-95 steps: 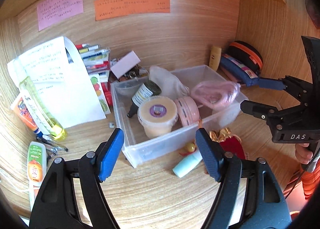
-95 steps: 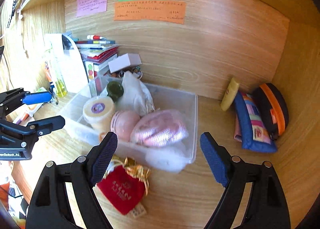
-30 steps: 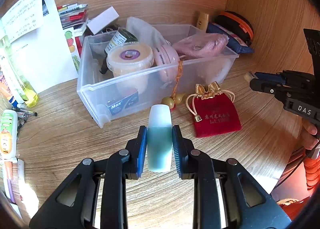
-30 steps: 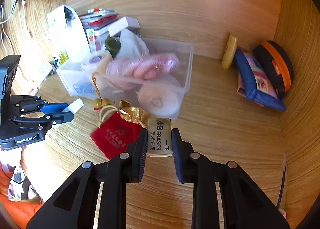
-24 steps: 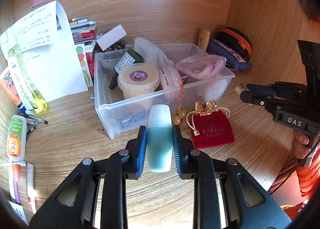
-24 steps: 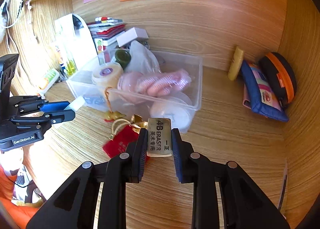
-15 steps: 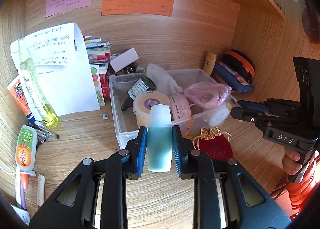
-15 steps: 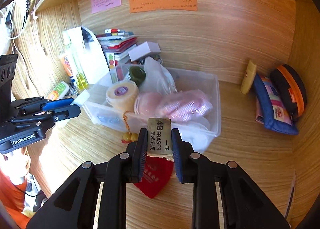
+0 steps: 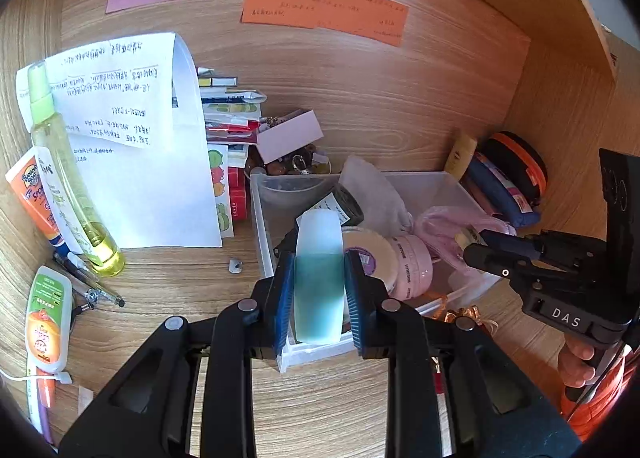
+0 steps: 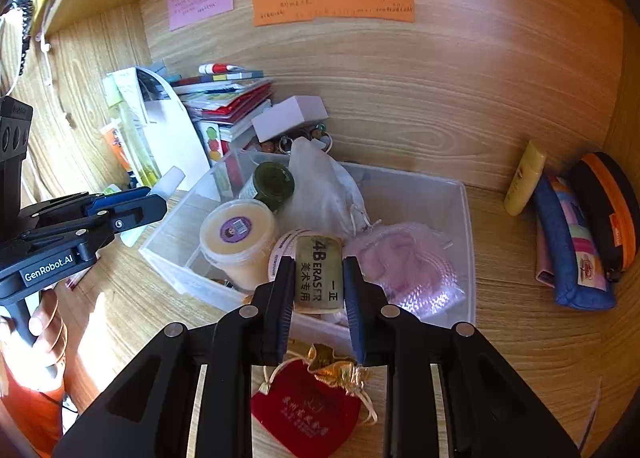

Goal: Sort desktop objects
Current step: 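Lower the blue bottle and eraser into the clear box and open both grippers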

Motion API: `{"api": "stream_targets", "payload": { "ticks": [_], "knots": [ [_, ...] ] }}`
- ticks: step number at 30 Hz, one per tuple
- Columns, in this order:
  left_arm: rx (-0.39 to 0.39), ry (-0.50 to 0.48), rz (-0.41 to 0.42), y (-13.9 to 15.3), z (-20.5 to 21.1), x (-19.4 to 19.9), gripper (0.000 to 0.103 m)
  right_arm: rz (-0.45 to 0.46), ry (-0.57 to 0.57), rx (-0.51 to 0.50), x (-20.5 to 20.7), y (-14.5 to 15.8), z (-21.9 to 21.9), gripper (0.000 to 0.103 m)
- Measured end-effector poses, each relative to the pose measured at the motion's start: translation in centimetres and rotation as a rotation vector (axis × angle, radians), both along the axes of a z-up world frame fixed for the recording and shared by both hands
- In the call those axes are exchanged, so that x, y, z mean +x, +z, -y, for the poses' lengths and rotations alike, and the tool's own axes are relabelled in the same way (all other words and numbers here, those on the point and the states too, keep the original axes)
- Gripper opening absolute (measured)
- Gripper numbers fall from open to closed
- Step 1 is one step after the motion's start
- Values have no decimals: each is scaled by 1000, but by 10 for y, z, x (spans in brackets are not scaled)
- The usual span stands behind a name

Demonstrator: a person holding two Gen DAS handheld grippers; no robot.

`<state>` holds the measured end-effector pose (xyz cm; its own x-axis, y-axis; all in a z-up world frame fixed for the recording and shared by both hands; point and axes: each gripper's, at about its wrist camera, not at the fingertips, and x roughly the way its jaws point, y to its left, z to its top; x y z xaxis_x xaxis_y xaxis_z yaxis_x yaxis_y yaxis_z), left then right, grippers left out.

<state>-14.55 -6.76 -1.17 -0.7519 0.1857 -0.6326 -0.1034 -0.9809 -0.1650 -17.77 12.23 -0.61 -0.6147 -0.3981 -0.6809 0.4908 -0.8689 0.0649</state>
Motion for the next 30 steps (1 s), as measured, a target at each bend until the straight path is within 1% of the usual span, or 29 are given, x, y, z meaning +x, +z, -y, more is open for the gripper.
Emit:
{"api": "stream_targets", "payload": {
  "ticks": [5,13,17,19,21,23,27,29,30],
  "knots": [
    [17,-1,28,-11,2,-10,25,15,-11,16,-10,-9,5,22],
    [31,-5,56,-22,3,-16,25,-1,-28,51,-15,-15,12,22],
    [10,-17,60,-25,-2,-17,24,-15,-44,64,-18,-17,16,22],
    [-15,-17,55,-26,-5,-16,24,-20,-42,81,-18,-17,18,22],
    [-14,-26,54,-26,-6,-16,24,-21,-38,90,-17,-16,20,24],
    [-21,-30,53,-26,-8,-16,25,-16,-25,83,-16,-15,22,32],
    [-30,-35,45,-25,-9,-14,25,-32,-22,92,-11,-10,25,41],
    [-33,-36,37,-23,-10,-12,25,-49,-21,95,-6,-6,25,48],
    [-34,-35,33,-21,-11,-11,27,-57,-21,97,-5,-4,25,50]
  ]
}}
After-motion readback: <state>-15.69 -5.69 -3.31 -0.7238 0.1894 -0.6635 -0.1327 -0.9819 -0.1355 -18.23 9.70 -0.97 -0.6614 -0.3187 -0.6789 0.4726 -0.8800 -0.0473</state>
